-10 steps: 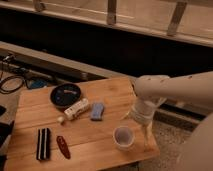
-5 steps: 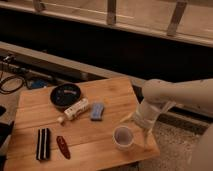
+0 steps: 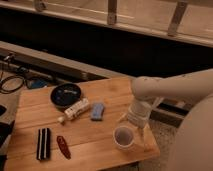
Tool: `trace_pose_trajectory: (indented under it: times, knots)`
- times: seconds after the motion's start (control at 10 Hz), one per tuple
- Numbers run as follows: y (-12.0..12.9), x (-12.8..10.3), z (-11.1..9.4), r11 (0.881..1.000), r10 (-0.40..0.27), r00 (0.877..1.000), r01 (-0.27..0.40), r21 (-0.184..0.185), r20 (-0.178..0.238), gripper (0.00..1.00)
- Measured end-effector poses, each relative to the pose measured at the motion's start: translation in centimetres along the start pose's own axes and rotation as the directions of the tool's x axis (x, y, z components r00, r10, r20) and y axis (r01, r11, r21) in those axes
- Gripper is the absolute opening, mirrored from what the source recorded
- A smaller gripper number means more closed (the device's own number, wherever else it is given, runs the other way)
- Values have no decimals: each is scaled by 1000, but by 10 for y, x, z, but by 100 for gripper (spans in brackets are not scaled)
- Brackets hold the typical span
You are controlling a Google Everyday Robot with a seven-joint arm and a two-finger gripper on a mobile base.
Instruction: Place the ceramic cup in the ceramic bowl
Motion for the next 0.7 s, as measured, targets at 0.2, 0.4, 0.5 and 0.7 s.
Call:
trace_pose_trajectory:
  times: [0.2,0.4,0.5,0.7]
  knots:
    - [1,1,2,1000,-9,1000,9,-1,7,80]
    - [-7,1,4,1000,5,1000,-5,-4,6,80]
    - [-8,1,5,1000,5,1000,-5,-7,6,80]
    - [-22,-1,9,999,23,1000,-23,-24,-12,80]
